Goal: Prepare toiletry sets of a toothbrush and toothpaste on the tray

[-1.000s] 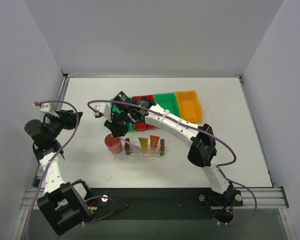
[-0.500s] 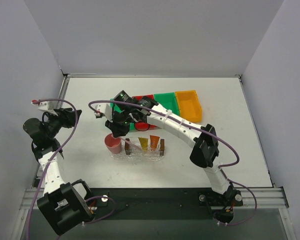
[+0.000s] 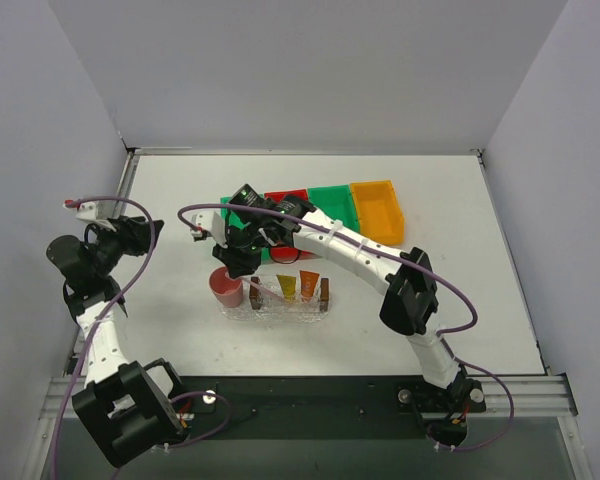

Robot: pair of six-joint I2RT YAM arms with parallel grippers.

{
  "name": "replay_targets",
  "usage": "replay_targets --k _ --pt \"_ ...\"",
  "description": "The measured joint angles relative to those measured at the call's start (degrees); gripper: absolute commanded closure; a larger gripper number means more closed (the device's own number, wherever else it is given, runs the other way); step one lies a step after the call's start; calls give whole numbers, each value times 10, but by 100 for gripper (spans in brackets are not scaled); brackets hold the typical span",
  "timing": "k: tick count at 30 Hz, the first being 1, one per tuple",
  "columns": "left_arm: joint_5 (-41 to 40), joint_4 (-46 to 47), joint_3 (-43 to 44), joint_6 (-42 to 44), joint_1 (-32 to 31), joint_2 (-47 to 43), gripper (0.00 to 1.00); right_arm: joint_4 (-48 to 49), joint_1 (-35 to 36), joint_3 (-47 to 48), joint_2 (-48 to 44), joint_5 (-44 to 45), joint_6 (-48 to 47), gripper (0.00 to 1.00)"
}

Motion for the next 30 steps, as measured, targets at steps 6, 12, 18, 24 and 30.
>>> replay_targets --k 6,12,18,24,30 --pt "0 0 0 0 0 6 34 0 -2 0 0 -9 -6 100" --pt "0 0 3 0 0 12 34 0 -5 0 0 -18 -9 100" --pt "0 4 9 0 0 20 34 0 -8 0 0 -24 -10 100" --pt "1 7 13 0 0 22 34 0 -8 0 0 -30 -16 100" --pt "1 9 27 0 -1 24 34 0 -8 0 0 -34 -20 100"
